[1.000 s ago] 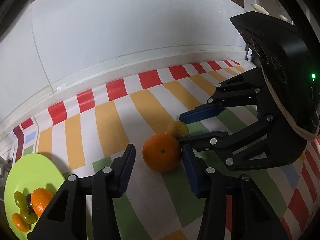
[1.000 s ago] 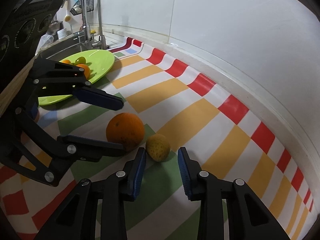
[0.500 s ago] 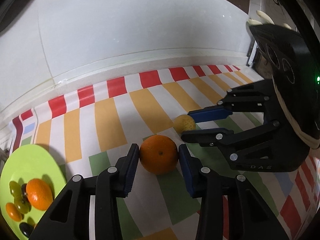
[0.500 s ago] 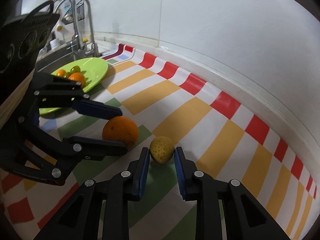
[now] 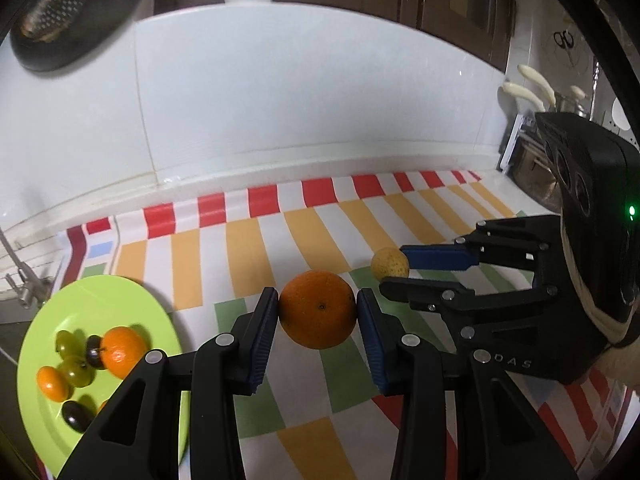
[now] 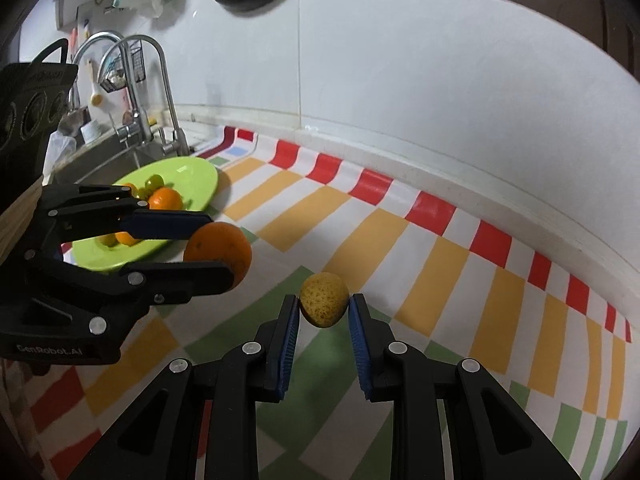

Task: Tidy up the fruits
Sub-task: 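Carry orange and yellow fruit onto the green plate and open both tools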

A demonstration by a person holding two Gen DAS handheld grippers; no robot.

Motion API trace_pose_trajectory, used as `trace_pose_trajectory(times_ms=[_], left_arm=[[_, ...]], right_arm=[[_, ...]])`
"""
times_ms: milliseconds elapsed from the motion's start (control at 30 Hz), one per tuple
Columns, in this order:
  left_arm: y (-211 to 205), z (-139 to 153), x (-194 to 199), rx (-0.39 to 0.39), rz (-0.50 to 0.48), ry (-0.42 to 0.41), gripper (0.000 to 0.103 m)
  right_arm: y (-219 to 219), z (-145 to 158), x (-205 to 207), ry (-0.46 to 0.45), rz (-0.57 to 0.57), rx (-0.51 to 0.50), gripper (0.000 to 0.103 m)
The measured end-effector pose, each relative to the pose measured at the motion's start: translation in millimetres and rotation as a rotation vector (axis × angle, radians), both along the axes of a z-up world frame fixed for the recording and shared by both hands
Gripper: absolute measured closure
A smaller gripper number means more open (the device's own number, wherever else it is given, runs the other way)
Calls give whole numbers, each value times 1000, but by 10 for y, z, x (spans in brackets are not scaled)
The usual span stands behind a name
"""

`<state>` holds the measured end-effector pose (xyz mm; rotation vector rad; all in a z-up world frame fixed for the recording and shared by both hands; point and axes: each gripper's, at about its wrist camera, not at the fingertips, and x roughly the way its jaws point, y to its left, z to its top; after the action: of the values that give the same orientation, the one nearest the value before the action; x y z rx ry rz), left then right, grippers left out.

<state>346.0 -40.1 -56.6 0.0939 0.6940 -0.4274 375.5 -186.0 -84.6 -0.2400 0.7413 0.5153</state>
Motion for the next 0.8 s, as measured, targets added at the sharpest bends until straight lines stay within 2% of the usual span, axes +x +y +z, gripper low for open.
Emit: trace_pose_trajectory(times_ms=[433,800], left_arm=[[330,282,-445,-45,100,-56,63],[611,502,-851,-71,169,-112,63]], right_arm=[[194,437,-475,-99,-45,30,76],[460,724,-875,-166,-17,82,76]])
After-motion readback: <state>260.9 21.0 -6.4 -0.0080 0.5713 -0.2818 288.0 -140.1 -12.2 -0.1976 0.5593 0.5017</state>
